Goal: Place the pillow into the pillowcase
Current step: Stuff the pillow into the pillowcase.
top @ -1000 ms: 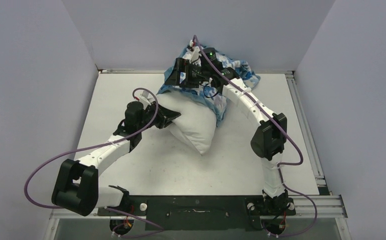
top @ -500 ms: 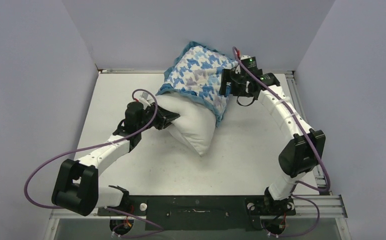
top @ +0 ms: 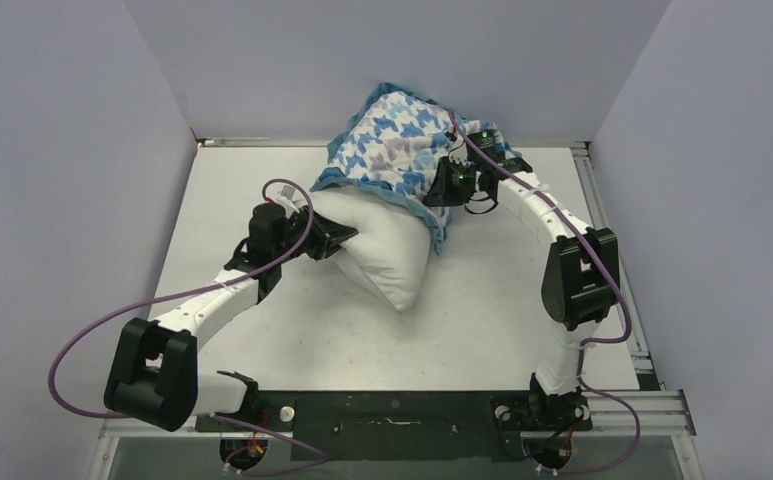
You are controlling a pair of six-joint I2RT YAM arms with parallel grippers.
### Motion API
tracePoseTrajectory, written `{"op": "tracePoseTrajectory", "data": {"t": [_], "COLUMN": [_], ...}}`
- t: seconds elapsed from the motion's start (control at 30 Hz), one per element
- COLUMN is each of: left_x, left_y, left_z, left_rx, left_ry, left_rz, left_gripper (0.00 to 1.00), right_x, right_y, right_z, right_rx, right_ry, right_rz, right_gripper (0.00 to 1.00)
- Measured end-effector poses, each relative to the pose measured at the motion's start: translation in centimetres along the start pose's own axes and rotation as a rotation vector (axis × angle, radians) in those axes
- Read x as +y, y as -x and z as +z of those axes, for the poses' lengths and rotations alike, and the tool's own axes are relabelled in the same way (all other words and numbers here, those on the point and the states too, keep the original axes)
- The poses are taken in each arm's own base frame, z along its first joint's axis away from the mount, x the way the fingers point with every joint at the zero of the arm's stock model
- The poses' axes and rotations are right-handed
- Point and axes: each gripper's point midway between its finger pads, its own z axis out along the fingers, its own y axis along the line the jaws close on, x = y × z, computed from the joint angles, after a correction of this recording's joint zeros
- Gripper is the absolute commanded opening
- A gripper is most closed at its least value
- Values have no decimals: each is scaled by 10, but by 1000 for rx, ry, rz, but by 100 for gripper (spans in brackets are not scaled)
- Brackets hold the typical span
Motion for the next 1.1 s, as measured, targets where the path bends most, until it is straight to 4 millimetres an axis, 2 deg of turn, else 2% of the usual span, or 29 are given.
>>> {"op": "tracePoseTrajectory", "data": {"t": [0.13, 0.23, 0.33, 0.43, 0.53, 0.57, 0.6, 0.67, 0.7, 0.73, 0.8, 0.87, 0.9, 1.0, 1.1], "left_x": [3, 2, 1, -1, -2, -2, -2, -1, 0, 0, 3, 5, 6, 7, 7], "left_y": [9, 17, 28, 36, 41, 43, 45, 48, 49, 51, 53, 54, 55, 56, 56], "left_z": [-2, -5, -4, -1, 3, 3, 4, 3, 2, 1, 0, -1, -2, -3, -4], "left_rx": [-16, -27, -43, -46, -45, -46, -48, -53, -55, -56, -58, -58, -58, -60, -60], "left_ry": [10, 17, 19, 22, 30, 34, 37, 44, 47, 48, 55, 61, 64, 67, 68], "left_rz": [-12, -18, -22, -24, -28, -31, -32, -33, -33, -32, -33, -36, -39, -40, -41], "left_gripper": [0, 0, 0, 0, 0, 0, 0, 0, 0, 0, 0, 0, 0, 0, 0], "right_x": [6, 13, 29, 60, 105, 123, 134, 152, 153, 150, 132, 105, 88, 53, 38], "right_y": [-4, -14, -16, -29, -59, -76, -88, -111, -115, -115, -102, -79, -64, -36, -29], "right_z": [-7, -24, -44, -59, -59, -58, -58, -58, -57, -57, -53, -50, -49, -46, -28], "right_rx": [12, 31, 25, 56, 142, 183, 213, 267, 277, 276, 237, 170, 125, 43, 35], "right_ry": [42, 64, 104, 174, 248, 276, 293, 317, 313, 295, 225, 134, 79, -35, -82], "right_rz": [8, 11, -5, -48, -146, -190, -220, -269, -282, -277, -261, -229, -211, -184, -193], "right_gripper": [5, 5, 5, 5, 5, 9, 19, 59, 73, 83, 98, 90, 90, 90, 90]}}
